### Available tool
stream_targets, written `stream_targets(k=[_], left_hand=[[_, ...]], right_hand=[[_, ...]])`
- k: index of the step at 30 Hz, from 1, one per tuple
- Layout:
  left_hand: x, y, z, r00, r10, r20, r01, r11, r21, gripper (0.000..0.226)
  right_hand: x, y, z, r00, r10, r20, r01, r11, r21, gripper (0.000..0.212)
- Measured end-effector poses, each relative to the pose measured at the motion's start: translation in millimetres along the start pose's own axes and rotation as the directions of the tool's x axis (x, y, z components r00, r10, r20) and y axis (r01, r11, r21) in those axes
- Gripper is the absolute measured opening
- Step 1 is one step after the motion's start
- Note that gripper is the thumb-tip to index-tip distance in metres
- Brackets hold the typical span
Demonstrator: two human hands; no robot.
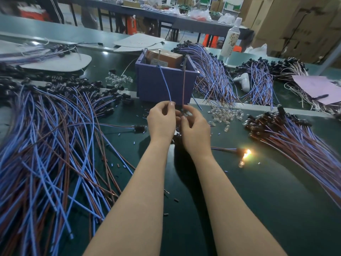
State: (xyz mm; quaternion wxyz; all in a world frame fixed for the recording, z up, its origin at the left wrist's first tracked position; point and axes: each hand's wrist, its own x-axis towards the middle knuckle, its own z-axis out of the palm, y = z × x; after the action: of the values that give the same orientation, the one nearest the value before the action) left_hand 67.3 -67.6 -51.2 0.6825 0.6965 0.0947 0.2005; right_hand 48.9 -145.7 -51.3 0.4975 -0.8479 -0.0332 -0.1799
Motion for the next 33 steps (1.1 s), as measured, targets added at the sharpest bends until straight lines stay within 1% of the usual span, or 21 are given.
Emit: stream_targets(k=[3, 7, 9, 10, 12, 13, 15, 16, 18, 19, 20, 21, 22, 23, 24, 25, 26, 27, 30, 31, 33], left_hand=[[-1, 3, 0, 0.999, 0.020, 0.048, -0.022, 0.999, 0.043, 0.020], [-4, 21, -1, 0.981, 0.036, 0.192, -0.038, 0.999, 0.011, 0.018], [-7, 40, 1, 0.962, 0.117, 0.246, -0.121, 0.993, -0.001, 0.019], [-8, 51, 4, 0.948, 0.175, 0.265, -0.181, 0.983, -0.003, 0.019], [-13, 79, 16, 0.908, 0.298, 0.296, -0.316, 0.949, 0.014, 0.019], [-16, 94, 25, 0.882, 0.356, 0.310, -0.385, 0.922, 0.035, 0.020], [-27, 119, 45, 0.834, 0.450, 0.319, -0.503, 0.858, 0.105, 0.023], [-33, 127, 55, 0.829, 0.472, 0.298, -0.531, 0.833, 0.157, 0.025], [-45, 133, 77, 0.860, 0.435, 0.269, -0.500, 0.823, 0.269, 0.032], [-51, 131, 89, 0.876, 0.361, 0.321, -0.455, 0.839, 0.298, 0.036], [-59, 128, 103, 0.871, 0.259, 0.417, -0.392, 0.879, 0.273, 0.039], [-68, 125, 118, 0.842, 0.153, 0.518, -0.291, 0.937, 0.195, 0.040], [-78, 123, 132, 0.800, 0.058, 0.597, -0.132, 0.988, 0.081, 0.037], [-87, 122, 145, 0.769, -0.004, 0.639, 0.039, 0.998, -0.040, 0.033], [-94, 120, 159, 0.769, -0.033, 0.639, 0.147, 0.981, -0.126, 0.028], [-98, 117, 174, 0.782, -0.035, 0.623, 0.175, 0.971, -0.164, 0.023], [-102, 113, 189, 0.796, -0.013, 0.605, 0.127, 0.981, -0.145, 0.019], [-106, 107, 204, 0.800, 0.027, 0.599, 0.033, 0.996, -0.089, 0.016], [-120, 87, 235, 0.788, 0.133, 0.601, -0.240, 0.965, 0.101, 0.017], [-123, 79, 242, 0.777, 0.142, 0.613, -0.292, 0.945, 0.151, 0.017], [-126, 61, 255, 0.735, 0.109, 0.669, -0.372, 0.890, 0.263, 0.018]], right_hand=[[0, -2, 0, 1.000, -0.004, 0.003, 0.004, 1.000, 0.029, 0.024], [-1, -14, -12, 0.997, -0.055, 0.061, 0.053, 0.998, 0.039, 0.020], [2, -21, -26, 0.993, -0.078, 0.090, 0.078, 0.997, 0.007, 0.021], [5, -24, -35, 0.991, -0.101, 0.085, 0.105, 0.993, -0.046, 0.022], [11, -31, -58, 0.989, -0.147, 0.026, 0.149, 0.976, -0.157, 0.022], [14, -36, -72, 0.986, -0.166, -0.026, 0.159, 0.973, -0.165, 0.020], [17, -44, -102, 0.967, -0.187, -0.174, 0.171, 0.980, -0.104, 0.016], [18, -47, -118, 0.946, -0.176, -0.272, 0.166, 0.984, -0.060, 0.017], [18, -46, -148, 0.866, -0.103, -0.489, 0.144, 0.988, 0.047, 0.017], [18, -45, -163, 0.809, -0.032, -0.587, 0.138, 0.981, 0.137, 0.017], [17, -42, -176, 0.748, 0.063, -0.661, 0.150, 0.953, 0.261, 0.019], [15, -38, -188, 0.701, 0.177, -0.691, 0.180, 0.893, 0.412, 0.022], [13, -33, -198, 0.669, 0.294, -0.683, 0.218, 0.801, 0.558, 0.023], [10, -27, -207, 0.647, 0.391, -0.655, 0.248, 0.704, 0.665, 0.023], [6, -19, -214, 0.628, 0.463, -0.626, 0.261, 0.632, 0.730, 0.023], [2, -9, -220, 0.609, 0.520, -0.598, 0.266, 0.577, 0.772, 0.023], [-3, 1, -224, 0.586, 0.572, -0.574, 0.264, 0.535, 0.802, 0.022], [-7, 13, -227, 0.560, 0.619, -0.551, 0.258, 0.501, 0.826, 0.022], [-16, 51, -233, 0.492, 0.716, -0.495, 0.178, 0.474, 0.863, 0.030], [-18, 63, -234, 0.491, 0.735, -0.468, 0.113, 0.479, 0.871, 0.034], [-23, 82, -233, 0.519, 0.758, -0.395, -0.023, 0.474, 0.880, 0.039]])
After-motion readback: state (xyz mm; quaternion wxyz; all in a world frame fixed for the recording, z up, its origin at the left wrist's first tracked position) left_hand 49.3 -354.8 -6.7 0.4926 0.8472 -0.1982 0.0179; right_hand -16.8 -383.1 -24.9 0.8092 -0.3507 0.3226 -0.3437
